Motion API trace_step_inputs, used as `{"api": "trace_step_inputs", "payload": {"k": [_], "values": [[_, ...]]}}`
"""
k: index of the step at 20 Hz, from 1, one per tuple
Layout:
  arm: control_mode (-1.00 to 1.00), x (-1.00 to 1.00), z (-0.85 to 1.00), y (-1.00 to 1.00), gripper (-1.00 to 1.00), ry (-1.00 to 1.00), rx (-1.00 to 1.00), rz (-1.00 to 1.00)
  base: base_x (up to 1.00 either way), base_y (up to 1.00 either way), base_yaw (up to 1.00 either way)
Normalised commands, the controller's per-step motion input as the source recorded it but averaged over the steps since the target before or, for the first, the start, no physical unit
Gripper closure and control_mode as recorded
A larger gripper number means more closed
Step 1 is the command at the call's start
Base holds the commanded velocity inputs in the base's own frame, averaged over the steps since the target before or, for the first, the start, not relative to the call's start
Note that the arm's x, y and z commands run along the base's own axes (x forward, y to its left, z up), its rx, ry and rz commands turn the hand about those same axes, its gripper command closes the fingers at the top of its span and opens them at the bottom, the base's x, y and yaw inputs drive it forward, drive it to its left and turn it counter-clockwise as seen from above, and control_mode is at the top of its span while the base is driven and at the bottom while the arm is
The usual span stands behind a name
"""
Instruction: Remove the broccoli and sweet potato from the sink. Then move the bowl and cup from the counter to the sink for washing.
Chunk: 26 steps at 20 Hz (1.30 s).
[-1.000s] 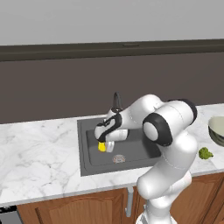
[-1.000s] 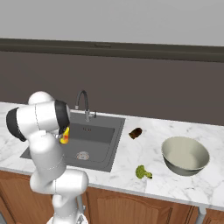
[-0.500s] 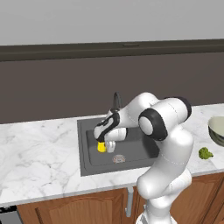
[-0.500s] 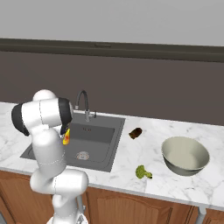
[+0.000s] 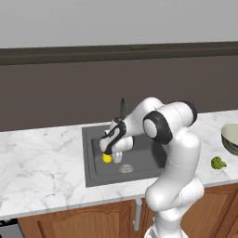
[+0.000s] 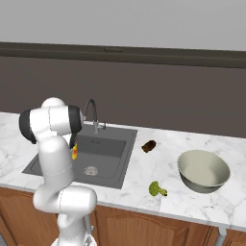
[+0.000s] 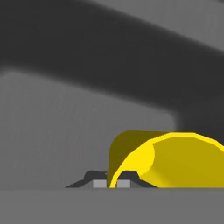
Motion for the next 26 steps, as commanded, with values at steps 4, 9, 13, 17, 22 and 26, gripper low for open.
{"api": "trace_step_inputs", "payload": {"k": [4, 9, 13, 17, 22, 26], "values": [[-1.00, 0.17, -0.12, 0.09, 1.00, -0.02, -0.05, 0.06, 0.00, 0.00, 0.00], [-1.00, 0.18, -0.09, 0.05, 1.00, -0.02, -0.01, 0.03, 0.00, 0.00, 0.00], [-1.00, 0.19, -0.15, 0.06, 1.00, 0.00, -0.01, 0.00, 0.00, 0.00, 0.00], [-1.00, 0.18, -0.17, 0.04, 1.00, 0.00, -0.01, 0.00, 0.00, 0.00, 0.00], [-1.00, 0.23, -0.16, 0.04, 1.00, 0.00, 0.00, 0.00, 0.00, 0.00, 0.00], [-1.00, 0.21, -0.16, 0.02, 1.00, 0.00, 0.00, 0.00, 0.00, 0.00, 0.00]]}}
